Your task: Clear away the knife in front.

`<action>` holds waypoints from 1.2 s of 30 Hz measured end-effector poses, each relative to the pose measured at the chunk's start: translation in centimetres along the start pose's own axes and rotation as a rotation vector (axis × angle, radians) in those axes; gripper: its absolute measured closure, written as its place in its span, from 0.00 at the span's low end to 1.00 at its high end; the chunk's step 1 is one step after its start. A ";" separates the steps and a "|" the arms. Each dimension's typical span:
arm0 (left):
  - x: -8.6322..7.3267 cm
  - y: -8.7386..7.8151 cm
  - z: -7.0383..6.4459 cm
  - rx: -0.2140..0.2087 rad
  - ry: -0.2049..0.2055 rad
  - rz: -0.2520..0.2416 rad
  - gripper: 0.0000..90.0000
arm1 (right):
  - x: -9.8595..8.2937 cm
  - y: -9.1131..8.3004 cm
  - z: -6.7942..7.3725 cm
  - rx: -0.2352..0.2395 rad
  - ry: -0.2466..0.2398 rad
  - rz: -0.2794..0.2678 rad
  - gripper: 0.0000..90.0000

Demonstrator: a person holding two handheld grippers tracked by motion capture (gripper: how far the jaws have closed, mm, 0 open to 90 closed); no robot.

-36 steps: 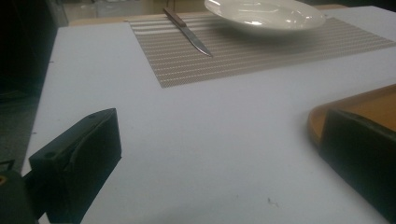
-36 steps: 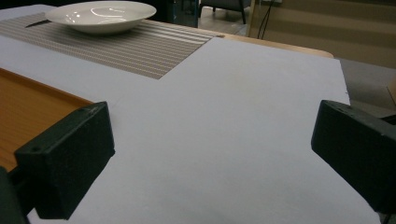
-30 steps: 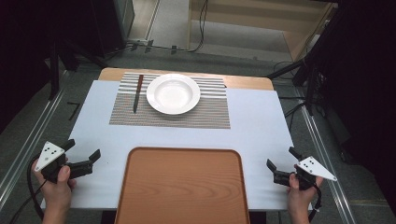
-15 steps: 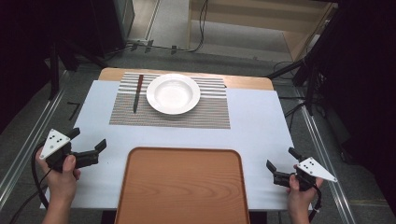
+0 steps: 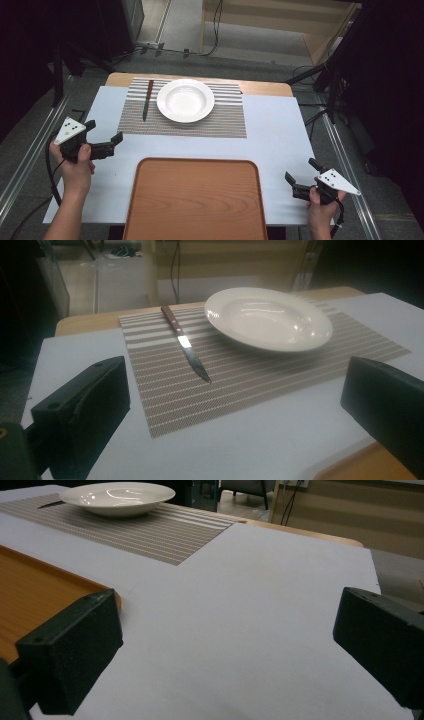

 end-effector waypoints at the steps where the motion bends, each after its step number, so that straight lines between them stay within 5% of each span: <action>1: 0.4 0.6 0.0 0.003 -0.002 -0.001 0.00 | 0.0 0.0 0.0 0.000 -0.001 0.001 0.00; 11: 1.7 3.3 0.2 0.043 -0.014 0.020 0.07 | -0.1 0.1 0.0 0.001 -0.004 0.006 0.00; 13: 2.2 3.8 0.3 0.055 -0.023 0.022 0.14 | -0.1 0.1 0.1 0.001 -0.007 0.008 0.00; 24: 3.2 7.6 0.9 0.058 -0.088 0.072 0.18 | -0.1 0.2 0.0 -0.004 -0.008 0.009 0.00; 36: 4.0 11.9 1.6 0.082 -0.095 0.132 0.23 | -0.1 0.2 0.1 -0.002 -0.012 0.013 0.00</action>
Point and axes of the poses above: each handheld gripper's, and its own axes: y roughly forward along the jaws, x roughly out of its top, z roughly to its left, the point moved 10 cm from there along y, roughly forward along the jaws, and after that the axes turned 12 degrees about -y, right-handed, at the moved point
